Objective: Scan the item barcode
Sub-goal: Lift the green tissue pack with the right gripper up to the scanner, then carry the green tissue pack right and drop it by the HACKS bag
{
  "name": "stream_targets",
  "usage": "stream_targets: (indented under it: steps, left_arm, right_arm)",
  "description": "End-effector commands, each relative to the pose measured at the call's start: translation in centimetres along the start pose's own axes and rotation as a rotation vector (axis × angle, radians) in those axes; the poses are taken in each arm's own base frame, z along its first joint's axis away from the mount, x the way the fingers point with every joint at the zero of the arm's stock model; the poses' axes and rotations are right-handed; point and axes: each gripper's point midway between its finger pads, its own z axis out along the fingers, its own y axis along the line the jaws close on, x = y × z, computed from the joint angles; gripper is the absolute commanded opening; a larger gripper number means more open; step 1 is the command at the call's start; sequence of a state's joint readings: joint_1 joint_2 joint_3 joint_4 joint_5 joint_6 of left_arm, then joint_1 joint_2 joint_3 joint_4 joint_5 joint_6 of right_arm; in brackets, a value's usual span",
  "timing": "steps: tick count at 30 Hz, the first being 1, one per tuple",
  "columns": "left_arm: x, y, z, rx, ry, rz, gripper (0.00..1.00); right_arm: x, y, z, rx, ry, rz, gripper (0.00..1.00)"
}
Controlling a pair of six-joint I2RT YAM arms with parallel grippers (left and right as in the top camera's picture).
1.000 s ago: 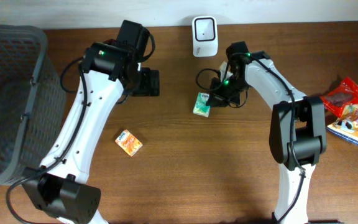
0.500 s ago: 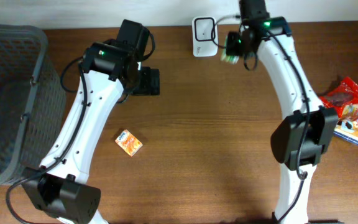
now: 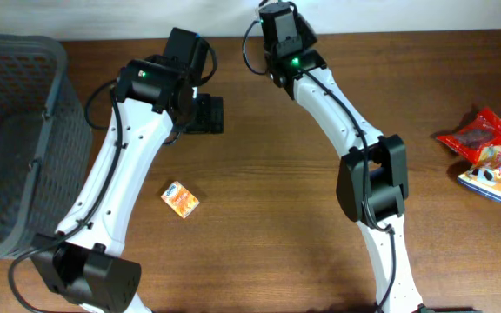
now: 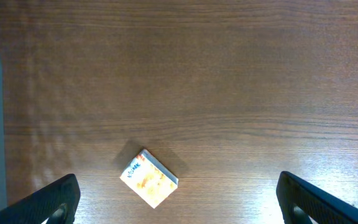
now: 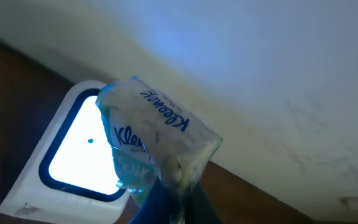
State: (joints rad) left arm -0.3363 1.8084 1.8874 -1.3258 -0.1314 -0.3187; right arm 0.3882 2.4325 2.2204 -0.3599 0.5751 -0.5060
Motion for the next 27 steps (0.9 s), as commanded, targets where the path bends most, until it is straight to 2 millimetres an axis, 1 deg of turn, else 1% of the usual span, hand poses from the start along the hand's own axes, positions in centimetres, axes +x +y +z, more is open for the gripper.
stream_targets:
  steps: [1,4,8,9,11,12,14,15,16,17,18,20,21,22,24,26,27]
  left_arm:
    - [-0.1,0.1,-0.3,-0.002,-0.013,-0.010,0.99]
    - [-0.1,0.1,-0.3,-0.003,-0.012,-0.010,0.99]
    - [0.0,0.1,-0.3,-0.004,-0.009,-0.010,0.99]
    - [0.0,0.1,-0.3,-0.004,-0.009,-0.009,0.99]
    - [-0.1,0.1,-0.3,-0.004,-0.010,-0.010,0.99]
    - [-0.1,0.1,-0.3,-0.004,-0.010,-0.010,0.99]
    - [-0.1,0.1,-0.3,-0.004,-0.010,-0.010,0.99]
    - [-0.1,0.1,-0.3,-0.004,-0.010,-0.010,0.99]
    - [-0.1,0.1,-0.3,-0.004,-0.010,-0.010,0.99]
    - [-0.1,0.1,-0.3,-0.004,-0.010,-0.010,0.99]
    - [-0.1,0.1,-0.3,-0.004,-0.010,-0.010,0.99]
    - [-0.1,0.1,-0.3,-0.004,-0.010,-0.010,0.99]
    - [-0.1,0.1,-0.3,-0.004,-0.010,-0.010,0.99]
    - [-0.1,0.1,-0.3,-0.003,-0.010,-0.010,0.99]
    - [0.0,0.0,-0.3,0.000,-0.007,-0.010,0.99]
    - [0.0,0.0,-0.3,0.000,-0.007,-0.010,0.99]
    - [0.0,0.0,-0.3,0.000,-0.008,-0.010,0.99]
  right_arm:
    - [-0.2,0.1,-0.2,-0.004,-0.004,-0.042,0.04]
    - [1.0,0.6,-0.1,-0.024,0.035,-0.068,0.04]
    - [2.0,0.4,0.2,-0.031,0.066,-0.077,0.04]
    - [2.3,0.2,0.2,-0.017,0.083,-0.070,0.04]
    - [2.4,-1.4,-0.5,0.073,0.112,0.027,0.04]
    - [2.3,-2.3,-0.9,0.109,0.117,0.058,0.04]
    - [2.2,-7.0,-2.7,0.239,0.129,0.184,0.04]
    - [2.4,-9.5,-3.7,0.272,0.134,0.249,0.04]
    - [2.8,-11.4,-4.5,0.290,0.139,0.311,0.04]
    - [3.7,-13.9,-5.3,0.315,0.152,0.397,0.04]
    - [5.9,-17.4,-6.5,0.353,0.187,0.539,0.04]
    - [10.2,-21.1,-7.5,0.340,0.268,0.707,0.04]
    - [12.8,-22.5,-7.9,0.330,0.325,0.783,0.04]
    - [16.1,-23.8,-8.2,0.327,0.399,0.881,0.04]
    - [25.0,-25.7,-8.9,0.290,0.626,1.068,0.04]
    - [29.6,-26.3,-9.6,0.271,0.745,1.146,0.04]
    - [34.0,-26.7,-10.2,0.236,0.852,1.232,0.04]
